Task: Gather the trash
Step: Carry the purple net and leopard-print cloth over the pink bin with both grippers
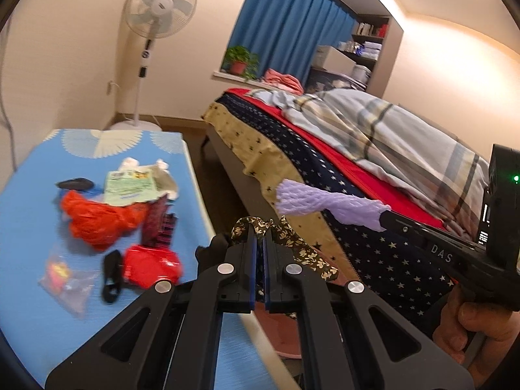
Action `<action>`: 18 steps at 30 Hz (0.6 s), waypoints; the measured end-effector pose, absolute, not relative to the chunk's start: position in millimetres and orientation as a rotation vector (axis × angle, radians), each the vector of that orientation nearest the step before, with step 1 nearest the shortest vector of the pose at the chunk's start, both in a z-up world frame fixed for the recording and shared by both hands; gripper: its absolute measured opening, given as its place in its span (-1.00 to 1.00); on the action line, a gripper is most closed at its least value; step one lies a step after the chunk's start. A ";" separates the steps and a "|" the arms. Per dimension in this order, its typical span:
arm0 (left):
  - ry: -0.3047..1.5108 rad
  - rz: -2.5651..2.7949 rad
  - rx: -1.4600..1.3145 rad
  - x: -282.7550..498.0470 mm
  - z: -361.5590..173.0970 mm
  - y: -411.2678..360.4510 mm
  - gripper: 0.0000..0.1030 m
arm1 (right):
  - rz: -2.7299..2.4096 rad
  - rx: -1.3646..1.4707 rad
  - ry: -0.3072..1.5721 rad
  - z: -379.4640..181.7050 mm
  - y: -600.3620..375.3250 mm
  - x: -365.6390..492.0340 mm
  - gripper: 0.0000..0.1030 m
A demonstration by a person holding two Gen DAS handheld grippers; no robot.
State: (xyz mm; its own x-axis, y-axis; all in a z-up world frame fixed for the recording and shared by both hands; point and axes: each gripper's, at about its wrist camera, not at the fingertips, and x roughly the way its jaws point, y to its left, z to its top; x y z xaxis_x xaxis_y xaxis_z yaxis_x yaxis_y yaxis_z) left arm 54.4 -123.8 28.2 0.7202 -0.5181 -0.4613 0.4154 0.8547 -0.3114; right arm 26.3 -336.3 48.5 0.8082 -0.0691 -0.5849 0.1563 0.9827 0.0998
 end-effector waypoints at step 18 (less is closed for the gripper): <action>0.660 -0.645 -0.161 80.7 -9.2 -175.7 -0.90 | -0.249 0.175 0.714 21.5 -354.0 41.7 -0.76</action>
